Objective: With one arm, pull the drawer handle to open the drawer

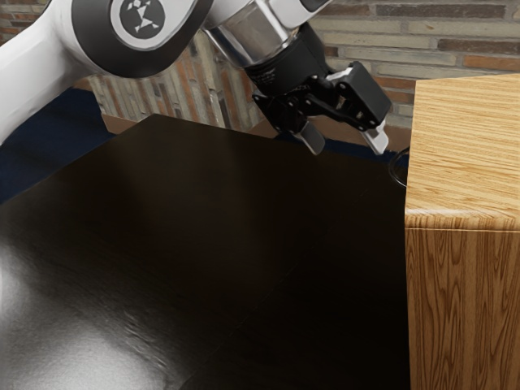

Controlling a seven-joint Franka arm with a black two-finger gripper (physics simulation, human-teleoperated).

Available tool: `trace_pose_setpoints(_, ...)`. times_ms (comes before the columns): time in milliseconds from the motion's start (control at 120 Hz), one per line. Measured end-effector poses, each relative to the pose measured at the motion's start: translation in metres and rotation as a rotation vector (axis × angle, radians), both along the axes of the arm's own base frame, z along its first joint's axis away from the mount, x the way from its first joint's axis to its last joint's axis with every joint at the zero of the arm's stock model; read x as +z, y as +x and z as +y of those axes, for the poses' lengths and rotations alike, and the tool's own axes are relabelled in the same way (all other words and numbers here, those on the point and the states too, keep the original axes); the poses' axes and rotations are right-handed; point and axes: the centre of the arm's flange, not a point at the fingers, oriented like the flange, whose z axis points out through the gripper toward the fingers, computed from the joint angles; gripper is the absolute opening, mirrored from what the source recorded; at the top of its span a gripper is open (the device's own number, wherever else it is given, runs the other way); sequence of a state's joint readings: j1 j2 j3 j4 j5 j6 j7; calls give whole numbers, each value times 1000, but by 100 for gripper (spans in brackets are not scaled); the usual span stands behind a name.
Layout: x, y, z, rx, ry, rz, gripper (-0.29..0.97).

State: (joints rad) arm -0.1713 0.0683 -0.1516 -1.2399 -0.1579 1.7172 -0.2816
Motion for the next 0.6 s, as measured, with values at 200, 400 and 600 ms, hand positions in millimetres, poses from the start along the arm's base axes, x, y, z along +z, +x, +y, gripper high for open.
trace_pose_setpoints(200, -7, 14, 19, 76, 40, -4, 68)
trace_pose_setpoints(400, -20, 26, 24, 115, 59, 13, 68)
trace_pose_setpoints(600, -32, 32, 22, 132, 64, 32, 68)
